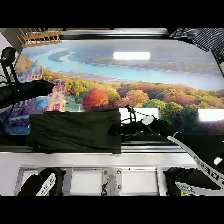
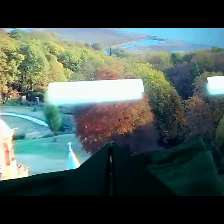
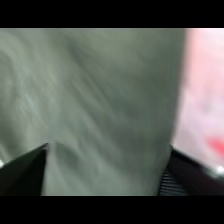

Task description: Fold the clothes and pants, and hang the long-sleeved shirts on hangers.

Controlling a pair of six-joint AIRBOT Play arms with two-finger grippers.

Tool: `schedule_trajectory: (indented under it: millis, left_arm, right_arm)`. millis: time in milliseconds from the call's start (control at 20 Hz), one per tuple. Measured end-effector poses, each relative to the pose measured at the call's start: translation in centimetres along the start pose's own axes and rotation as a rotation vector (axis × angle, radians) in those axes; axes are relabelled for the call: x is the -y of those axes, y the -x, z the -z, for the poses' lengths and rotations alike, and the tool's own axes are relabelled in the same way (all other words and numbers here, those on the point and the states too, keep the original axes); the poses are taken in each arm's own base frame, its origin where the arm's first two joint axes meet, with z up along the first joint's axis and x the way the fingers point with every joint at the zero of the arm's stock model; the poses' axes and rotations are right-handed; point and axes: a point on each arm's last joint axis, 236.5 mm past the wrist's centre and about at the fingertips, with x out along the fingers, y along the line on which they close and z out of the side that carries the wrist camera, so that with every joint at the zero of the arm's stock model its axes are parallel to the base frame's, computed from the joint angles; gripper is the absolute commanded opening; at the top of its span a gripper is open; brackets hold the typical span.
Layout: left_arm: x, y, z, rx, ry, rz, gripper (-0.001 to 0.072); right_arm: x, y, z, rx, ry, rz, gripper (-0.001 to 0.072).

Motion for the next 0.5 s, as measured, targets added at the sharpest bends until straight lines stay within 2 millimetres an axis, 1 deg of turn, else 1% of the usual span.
schedule_trajectory:
  millis: [50,100,150,250,350,400,500]
  left_arm:
    - [0.0,0.0,-0.1,0.001,-0.001,0.000,0.0007]
    - [0.0,0.0,-0.1,0.000,-0.001,0.001,0.0007]
    - [0.0,0.0,-0.1,0.002,-0.001,0.001,0.0007]
    - [0.0,0.0,-0.1,0.000,0.000,0.001,0.0007]
    - [0.1,0.0,0.1,-0.009,-0.001,0.005,0.0007]
    - [0.2,0.0,0.3,-0.015,0.000,0.009,0.0006]
    - [0.7,-0.1,0.6,-0.029,-0.005,0.020,0.0006]
  right_arm:
    - [-0.5,-0.8,-0.1,0.001,-0.003,-0.004,0.0417]
    - [-1.1,-1.5,-0.2,0.004,-0.010,-0.014,0.0287]
    - [-1.8,-2.2,-0.1,-0.004,-0.015,-0.027,0.0053]
    - [-3.4,-3.1,-0.5,0.001,-0.005,-0.059,0.0037]
    - [-4.3,-3.1,-1.4,0.024,0.008,-0.076,0.0037]
    - [-4.5,-2.7,-2.2,0.043,0.008,-0.083,0.0037]
    - [-4.0,-1.4,-3.9,0.078,0.007,-0.073,0.0037]
